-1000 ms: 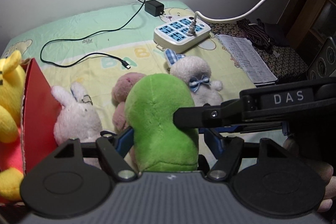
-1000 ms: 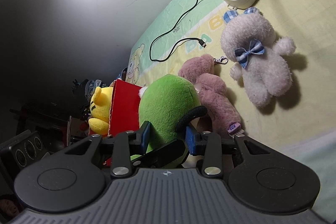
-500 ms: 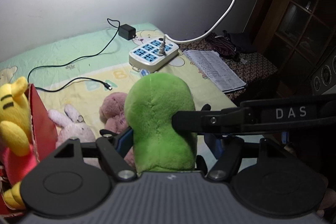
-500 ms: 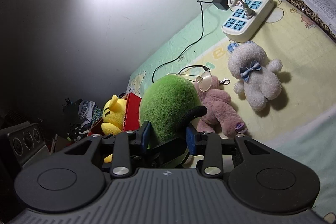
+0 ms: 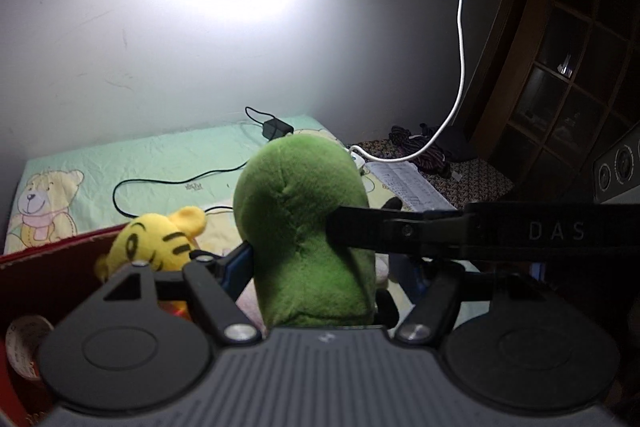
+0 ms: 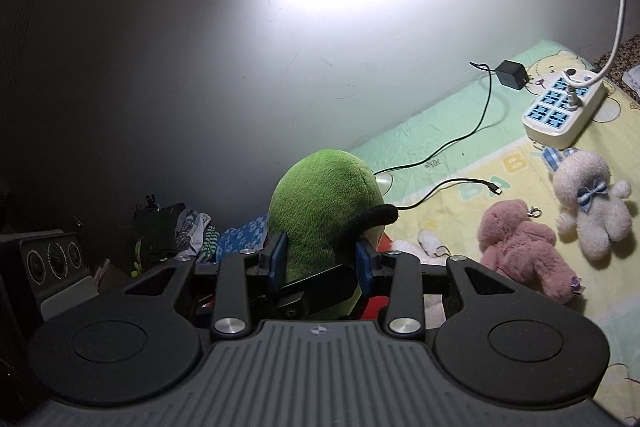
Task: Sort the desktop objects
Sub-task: 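Carry the green plush with the right tool over the red box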
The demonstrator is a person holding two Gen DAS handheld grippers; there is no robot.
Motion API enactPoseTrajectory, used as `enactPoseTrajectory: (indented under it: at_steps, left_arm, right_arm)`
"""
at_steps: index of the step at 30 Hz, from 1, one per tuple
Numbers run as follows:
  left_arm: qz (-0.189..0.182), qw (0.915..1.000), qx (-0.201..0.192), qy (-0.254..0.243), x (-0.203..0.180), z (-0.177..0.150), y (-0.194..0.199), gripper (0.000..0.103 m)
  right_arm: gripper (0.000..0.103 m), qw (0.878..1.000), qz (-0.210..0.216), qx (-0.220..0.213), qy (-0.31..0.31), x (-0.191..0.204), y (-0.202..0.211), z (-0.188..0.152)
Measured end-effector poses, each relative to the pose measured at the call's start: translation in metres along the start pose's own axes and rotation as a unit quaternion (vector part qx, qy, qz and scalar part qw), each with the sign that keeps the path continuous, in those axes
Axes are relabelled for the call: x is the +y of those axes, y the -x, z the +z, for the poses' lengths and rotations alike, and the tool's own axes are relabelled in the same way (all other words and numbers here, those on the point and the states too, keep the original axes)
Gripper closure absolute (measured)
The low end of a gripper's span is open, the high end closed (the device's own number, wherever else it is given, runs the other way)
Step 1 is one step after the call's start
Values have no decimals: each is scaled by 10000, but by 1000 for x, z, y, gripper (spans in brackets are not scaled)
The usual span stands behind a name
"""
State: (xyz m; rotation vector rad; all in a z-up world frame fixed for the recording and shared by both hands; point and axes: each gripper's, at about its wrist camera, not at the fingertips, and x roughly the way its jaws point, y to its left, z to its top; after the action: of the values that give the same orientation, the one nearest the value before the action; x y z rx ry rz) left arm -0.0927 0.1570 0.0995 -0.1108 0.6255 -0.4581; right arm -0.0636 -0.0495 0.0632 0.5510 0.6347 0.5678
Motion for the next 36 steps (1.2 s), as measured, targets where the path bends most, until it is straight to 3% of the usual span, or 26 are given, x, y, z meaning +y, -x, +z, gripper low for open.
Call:
enactPoseTrajectory:
  at_steps: [8,18,27,36]
  left_arm:
    - [339,9991,-205,129,44,-5,36,31]
    - [759,9952,-39,609,106,-27,48,31]
    - [902,9895,394,1063,147,-54,29,31]
    - [821,9861,970,1067,158,-71,-3,32]
  right_arm:
    - [65,9989,305,128,328,41,-37,-7]
    - [65,9934,520,804,628,69,-98,-28]
    - [65,9850,393,1284,1082,74,-141,-50]
    - [66,9799,12,1505,1313,72,-164,-64]
